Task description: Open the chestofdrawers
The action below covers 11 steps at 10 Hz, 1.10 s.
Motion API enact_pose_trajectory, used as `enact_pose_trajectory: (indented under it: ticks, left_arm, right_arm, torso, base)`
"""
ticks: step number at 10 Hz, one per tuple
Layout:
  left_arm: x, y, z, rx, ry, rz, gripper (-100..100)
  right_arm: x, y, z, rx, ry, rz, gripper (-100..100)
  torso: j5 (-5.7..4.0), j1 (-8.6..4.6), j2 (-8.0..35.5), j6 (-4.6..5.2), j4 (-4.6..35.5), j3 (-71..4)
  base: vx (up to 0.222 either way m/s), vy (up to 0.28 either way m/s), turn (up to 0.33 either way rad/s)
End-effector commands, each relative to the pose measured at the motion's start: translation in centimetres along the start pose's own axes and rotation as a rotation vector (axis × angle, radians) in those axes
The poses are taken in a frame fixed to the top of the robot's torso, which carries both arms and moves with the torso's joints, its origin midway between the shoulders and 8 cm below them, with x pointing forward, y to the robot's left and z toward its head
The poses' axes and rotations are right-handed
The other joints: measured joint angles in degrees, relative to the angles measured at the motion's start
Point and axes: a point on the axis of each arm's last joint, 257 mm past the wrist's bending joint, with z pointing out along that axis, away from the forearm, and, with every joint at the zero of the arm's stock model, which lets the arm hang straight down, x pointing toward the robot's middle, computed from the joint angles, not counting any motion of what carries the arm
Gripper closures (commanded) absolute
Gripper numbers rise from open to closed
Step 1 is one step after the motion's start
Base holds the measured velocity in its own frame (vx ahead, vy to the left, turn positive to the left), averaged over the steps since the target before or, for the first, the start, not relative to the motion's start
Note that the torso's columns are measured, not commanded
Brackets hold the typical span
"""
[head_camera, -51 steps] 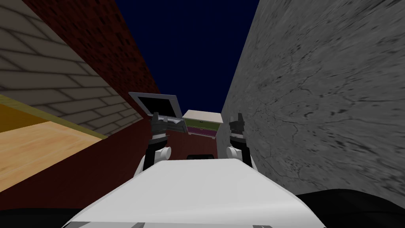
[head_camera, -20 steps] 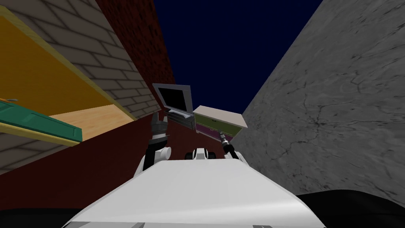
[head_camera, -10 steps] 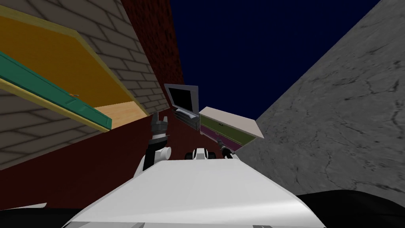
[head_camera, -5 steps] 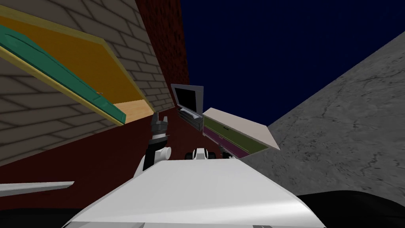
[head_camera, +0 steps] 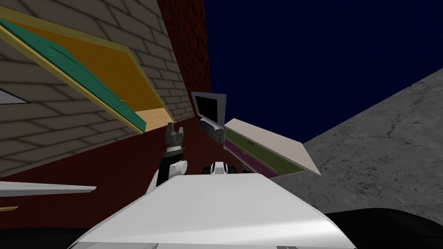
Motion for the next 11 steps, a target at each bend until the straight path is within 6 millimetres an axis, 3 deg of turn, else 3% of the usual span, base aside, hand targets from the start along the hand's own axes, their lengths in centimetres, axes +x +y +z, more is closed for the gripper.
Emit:
enact_pose_trajectory:
  ticks: [1,2,6,7,11]
  left_arm:
    - [0.0,0.0,0.0,0.0,0.0,0.0,0]
    - [0.0,0.0,0.0,0.0,0.0,0.0,0]
    - [0.0,0.0,0.0,0.0,0.0,0.0,0]
    - [0.0,0.0,0.0,0.0,0.0,0.0,0]
    - [0.0,0.0,0.0,0.0,0.0,0.0,0]
  right_arm:
    - [0.5,-2.4,0.2,0.079,0.001,-0.031,-100]
    - [1.0,-4.8,0.5,0.143,-0.001,-0.095,-100]
    - [1.1,-9.1,0.2,0.282,-0.011,-0.162,-100]
    - [1.1,-11.0,0.2,0.334,-0.02,-0.228,-100]
    - [-0.1,-15.7,-0.8,0.499,-0.064,-0.357,-100]
  torso:
    - [0.0,-0.03,-0.03,0.07,-0.02,-0.03]
    - [0.0,-0.02,0.04,0.08,0.0,0.0]
    - [0.0,-0.03,0.0,0.08,-0.02,-0.02]
    - [0.01,0.01,0.11,0.07,0.02,0.05]
    - [0.0,-0.03,-0.01,0.07,-0.02,-0.02]
  base:
    - [0.028,0.0,-0.041]
    - [0.043,0.011,0.278]
    - [0.048,-0.007,0.119]
    - [0.03,0.002,0.287]
    - [0.034,-0.004,0.166]
